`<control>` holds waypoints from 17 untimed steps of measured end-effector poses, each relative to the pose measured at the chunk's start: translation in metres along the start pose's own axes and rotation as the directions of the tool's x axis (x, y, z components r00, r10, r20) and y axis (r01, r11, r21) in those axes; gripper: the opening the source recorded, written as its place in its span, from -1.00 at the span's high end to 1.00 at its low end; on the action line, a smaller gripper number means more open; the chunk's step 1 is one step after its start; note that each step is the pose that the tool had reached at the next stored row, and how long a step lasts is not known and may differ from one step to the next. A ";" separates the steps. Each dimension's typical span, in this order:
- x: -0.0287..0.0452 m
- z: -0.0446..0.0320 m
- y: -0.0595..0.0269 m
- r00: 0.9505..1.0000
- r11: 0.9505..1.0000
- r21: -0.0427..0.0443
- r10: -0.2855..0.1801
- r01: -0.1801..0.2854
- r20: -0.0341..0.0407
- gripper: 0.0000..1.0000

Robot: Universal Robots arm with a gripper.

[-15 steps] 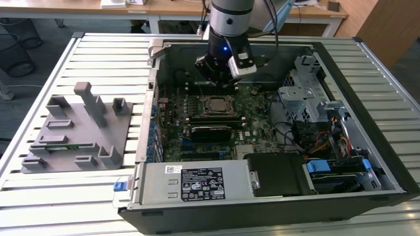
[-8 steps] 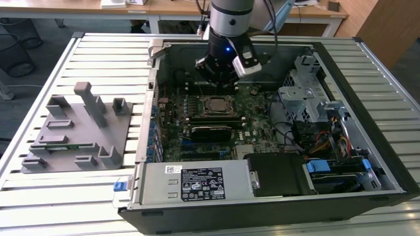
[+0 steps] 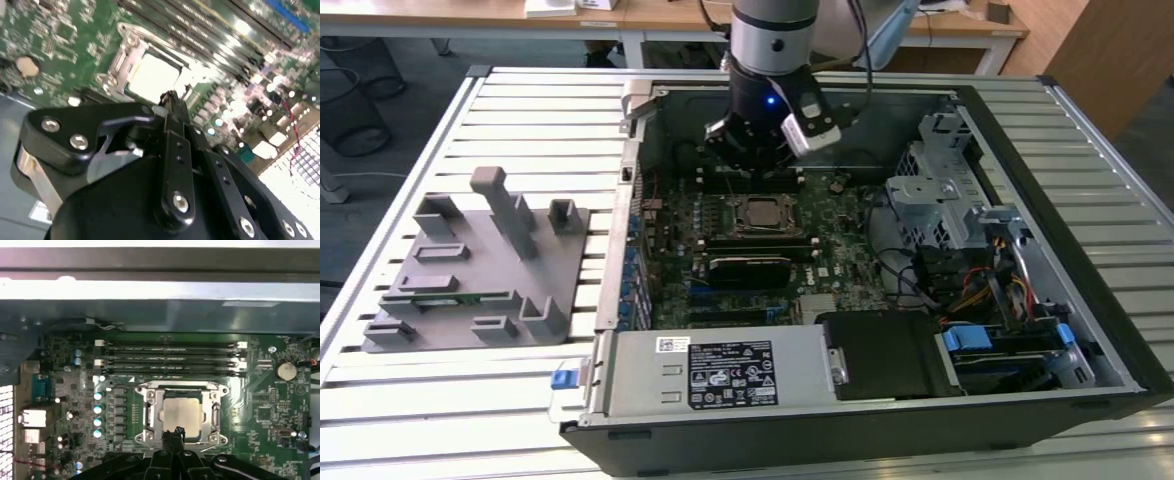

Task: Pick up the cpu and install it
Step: 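Install the first cpu locking lever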

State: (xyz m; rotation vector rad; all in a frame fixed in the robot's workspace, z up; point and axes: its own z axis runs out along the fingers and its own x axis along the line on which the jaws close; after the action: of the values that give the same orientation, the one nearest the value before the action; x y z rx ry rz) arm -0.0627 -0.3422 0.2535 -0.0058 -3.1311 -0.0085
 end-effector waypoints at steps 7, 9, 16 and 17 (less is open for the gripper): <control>0.0181 0.0002 0.0004 1.000 1.000 0.000 0.000 0.000 0.017 0.79; 0.0232 0.0003 0.0010 1.000 1.000 0.000 0.000 0.000 0.018 0.79; 0.0353 0.0006 0.0027 1.000 1.000 -0.004 0.000 0.000 0.018 0.79; 0.0363 0.0006 0.0031 1.000 1.000 -0.004 0.000 0.000 0.018 0.79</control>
State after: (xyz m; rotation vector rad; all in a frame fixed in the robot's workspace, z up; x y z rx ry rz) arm -0.0990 -0.3389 0.2533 -0.0060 -3.1488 -0.0143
